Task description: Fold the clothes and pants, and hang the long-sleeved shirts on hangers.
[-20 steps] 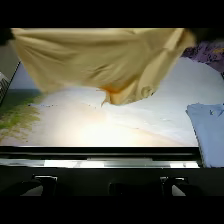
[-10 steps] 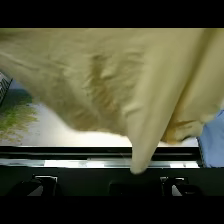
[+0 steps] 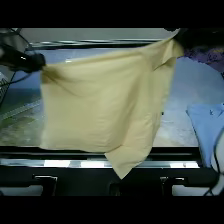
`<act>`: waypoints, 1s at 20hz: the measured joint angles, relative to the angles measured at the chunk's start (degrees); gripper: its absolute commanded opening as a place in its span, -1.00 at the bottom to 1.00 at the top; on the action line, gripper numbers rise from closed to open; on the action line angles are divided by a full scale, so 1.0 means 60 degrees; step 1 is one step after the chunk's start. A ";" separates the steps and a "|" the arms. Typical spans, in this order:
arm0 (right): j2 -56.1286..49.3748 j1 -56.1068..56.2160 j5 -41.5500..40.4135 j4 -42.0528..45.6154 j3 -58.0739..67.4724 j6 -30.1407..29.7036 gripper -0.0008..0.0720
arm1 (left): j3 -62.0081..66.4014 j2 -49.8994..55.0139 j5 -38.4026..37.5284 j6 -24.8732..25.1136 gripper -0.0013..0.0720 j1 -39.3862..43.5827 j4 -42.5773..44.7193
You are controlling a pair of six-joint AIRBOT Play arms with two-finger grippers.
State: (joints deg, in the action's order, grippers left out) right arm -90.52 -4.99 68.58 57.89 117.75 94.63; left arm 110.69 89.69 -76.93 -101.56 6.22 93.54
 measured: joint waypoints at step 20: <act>-0.3333 0.0186 0.2783 -0.1053 -0.0459 -0.1381 0.36 | -0.0492 0.2106 -0.0739 0.0415 0.95 -0.2495 -0.1654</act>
State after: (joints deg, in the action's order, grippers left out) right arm -110.52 -3.88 85.27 51.57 115.00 86.35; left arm 107.74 102.32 -81.36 -99.07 -8.75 83.61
